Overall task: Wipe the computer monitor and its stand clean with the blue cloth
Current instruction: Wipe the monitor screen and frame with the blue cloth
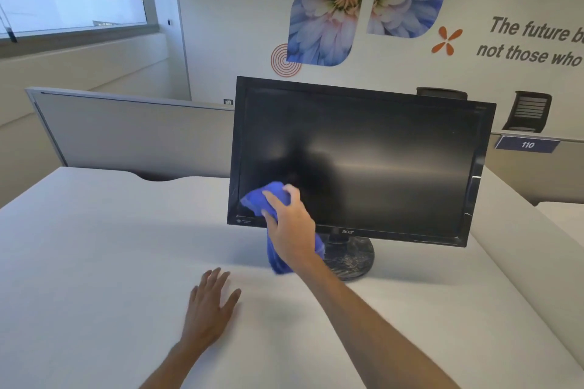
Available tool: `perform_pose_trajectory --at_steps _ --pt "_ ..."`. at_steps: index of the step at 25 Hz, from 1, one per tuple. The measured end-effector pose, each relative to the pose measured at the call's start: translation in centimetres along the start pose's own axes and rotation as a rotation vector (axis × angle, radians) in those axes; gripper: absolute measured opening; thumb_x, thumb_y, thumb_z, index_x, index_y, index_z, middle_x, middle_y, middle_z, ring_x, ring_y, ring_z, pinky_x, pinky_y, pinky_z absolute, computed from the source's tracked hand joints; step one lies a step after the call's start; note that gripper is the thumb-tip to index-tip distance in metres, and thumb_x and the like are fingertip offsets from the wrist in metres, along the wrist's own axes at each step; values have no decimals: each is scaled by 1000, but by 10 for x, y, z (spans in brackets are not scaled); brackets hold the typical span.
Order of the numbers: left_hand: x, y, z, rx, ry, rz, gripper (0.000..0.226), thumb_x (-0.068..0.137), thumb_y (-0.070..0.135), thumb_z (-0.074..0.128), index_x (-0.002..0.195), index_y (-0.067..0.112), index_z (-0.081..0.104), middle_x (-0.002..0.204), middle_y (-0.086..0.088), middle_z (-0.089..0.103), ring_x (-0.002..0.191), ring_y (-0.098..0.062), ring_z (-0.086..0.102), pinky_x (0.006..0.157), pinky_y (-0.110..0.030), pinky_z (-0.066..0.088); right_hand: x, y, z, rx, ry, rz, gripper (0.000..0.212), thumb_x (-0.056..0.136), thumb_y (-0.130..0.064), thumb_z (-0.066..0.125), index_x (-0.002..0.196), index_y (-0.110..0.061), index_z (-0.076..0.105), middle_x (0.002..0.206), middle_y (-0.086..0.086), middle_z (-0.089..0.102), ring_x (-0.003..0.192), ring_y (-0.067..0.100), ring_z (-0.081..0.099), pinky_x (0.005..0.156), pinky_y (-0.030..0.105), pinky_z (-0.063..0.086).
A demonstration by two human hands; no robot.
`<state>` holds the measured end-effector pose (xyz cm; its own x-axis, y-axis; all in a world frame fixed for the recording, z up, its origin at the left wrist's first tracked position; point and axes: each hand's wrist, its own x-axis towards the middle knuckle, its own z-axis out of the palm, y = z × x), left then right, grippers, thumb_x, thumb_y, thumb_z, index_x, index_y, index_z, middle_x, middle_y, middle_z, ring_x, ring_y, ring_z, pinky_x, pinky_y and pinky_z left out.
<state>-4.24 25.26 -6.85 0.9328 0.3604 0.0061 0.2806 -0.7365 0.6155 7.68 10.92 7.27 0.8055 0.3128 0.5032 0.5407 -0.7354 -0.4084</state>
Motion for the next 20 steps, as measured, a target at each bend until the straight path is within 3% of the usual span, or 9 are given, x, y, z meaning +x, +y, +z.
perform_pose_trajectory --at_steps 2,5,7,9,11,17,20 --pt "4 -24 12 208 -14 74 92 79 76 2 147 24 33 159 3 20 147 -16 10 117 -36 6 28 -10 5 -206 54 -98 43 82 -19 70 123 -27 60 134 12 48 76 25 57 49 29 42" --pt "3 -28 19 248 35 110 93 80 74 -9 148 23 31 159 3 19 147 -16 10 117 -35 2 42 -23 25 -375 -45 -87 61 66 -12 80 121 -28 60 126 13 53 71 22 55 45 24 29" --pt "4 -30 21 271 49 116 92 82 73 -8 146 23 33 159 3 21 147 -17 13 116 -36 4 33 -29 42 -422 -143 -51 66 75 -16 74 135 -28 49 136 15 45 87 24 58 51 27 34" --pt "6 -32 22 280 41 107 90 82 72 -7 146 23 34 158 2 22 147 -18 14 117 -37 7 17 -33 59 -409 -259 -24 71 89 -17 61 149 -25 25 148 17 29 101 28 55 61 29 37" --pt "6 -32 23 287 53 102 91 82 72 -8 146 23 33 159 3 21 147 -17 13 117 -37 6 6 -36 67 -372 -316 10 71 93 -19 55 152 -23 14 150 19 23 100 27 55 64 30 38" --pt "7 -31 24 316 70 107 96 78 73 -12 149 23 29 160 3 18 148 -17 9 118 -38 4 5 -39 68 -405 -426 15 66 95 -27 51 150 -20 15 141 18 35 77 22 50 64 30 45" --pt "6 -27 23 319 63 106 90 82 73 -3 149 22 28 160 3 16 148 -16 8 118 -37 3 -4 -37 73 -411 -471 12 63 97 -29 52 148 -18 17 134 17 43 86 23 57 71 30 50"
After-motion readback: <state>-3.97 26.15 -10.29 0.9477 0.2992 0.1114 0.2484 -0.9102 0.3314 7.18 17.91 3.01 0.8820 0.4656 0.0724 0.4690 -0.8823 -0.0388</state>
